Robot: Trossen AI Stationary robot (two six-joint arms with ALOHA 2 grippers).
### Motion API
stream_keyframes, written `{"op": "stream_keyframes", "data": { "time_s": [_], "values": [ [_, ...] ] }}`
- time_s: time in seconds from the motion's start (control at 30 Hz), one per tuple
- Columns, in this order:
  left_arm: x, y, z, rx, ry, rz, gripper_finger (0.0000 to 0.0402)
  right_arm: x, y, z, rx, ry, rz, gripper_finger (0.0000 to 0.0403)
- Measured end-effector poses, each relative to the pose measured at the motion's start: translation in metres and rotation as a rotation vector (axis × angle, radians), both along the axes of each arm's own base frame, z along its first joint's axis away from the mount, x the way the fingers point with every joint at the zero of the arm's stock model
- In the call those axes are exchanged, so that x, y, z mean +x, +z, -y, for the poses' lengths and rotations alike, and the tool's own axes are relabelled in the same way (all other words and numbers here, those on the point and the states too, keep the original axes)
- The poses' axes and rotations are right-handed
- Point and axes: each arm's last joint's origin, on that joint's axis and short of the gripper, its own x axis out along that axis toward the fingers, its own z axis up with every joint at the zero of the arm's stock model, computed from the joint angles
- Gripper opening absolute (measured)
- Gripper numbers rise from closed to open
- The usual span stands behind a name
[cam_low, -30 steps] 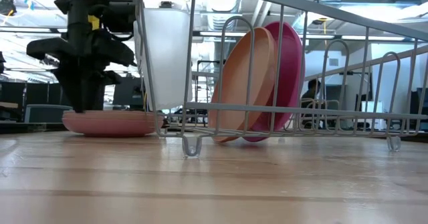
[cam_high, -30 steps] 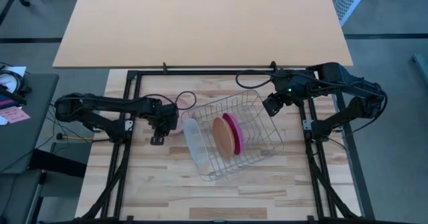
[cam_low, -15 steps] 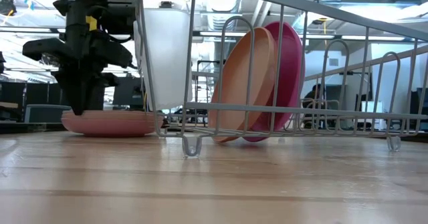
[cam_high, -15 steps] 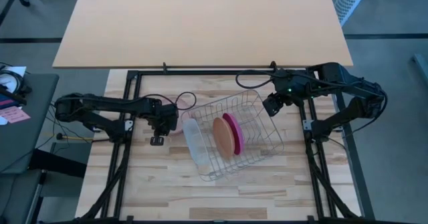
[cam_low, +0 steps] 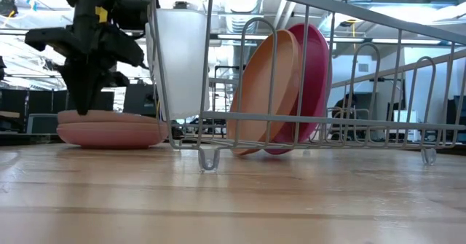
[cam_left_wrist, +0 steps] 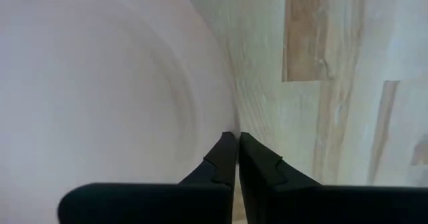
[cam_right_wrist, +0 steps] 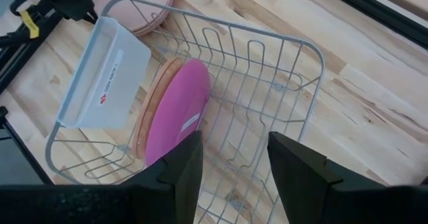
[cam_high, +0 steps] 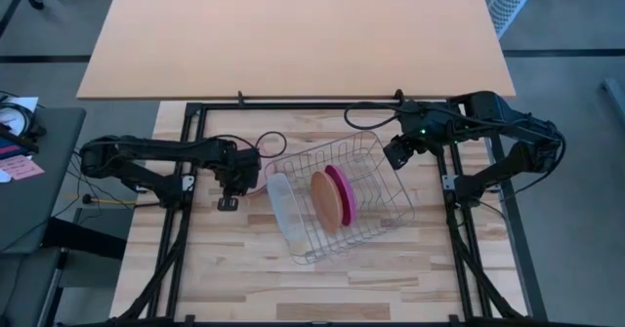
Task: Sort dishes
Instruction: Put the top light orange plate in the dish rack
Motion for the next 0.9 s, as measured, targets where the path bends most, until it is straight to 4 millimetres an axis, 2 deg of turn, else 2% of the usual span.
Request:
{"op": "stream_keyframes", "data": {
  "time_s": [0.5, 0.77, 0.9],
  "values": [
    [-0.001, 0.039, 0.000, -0.018, 0.041, -0.078, 0.0000, 0.000, 0.000, 0.000, -0.008, -0.003, 0.000, 0.0175],
    [0.003, 0.077, 0.000, -0.034, 0.060, -0.019, 0.0000, 0.000, 0.000, 0.000, -0.007, -0.004, 0.000, 0.0176],
    [-0.001, 0.090, -0.001, -0.040, 0.096, -0.041, 0.0000, 0.000, 0.000, 0.000, -0.007, -0.003, 0.001, 0.0175]
  ]
}}
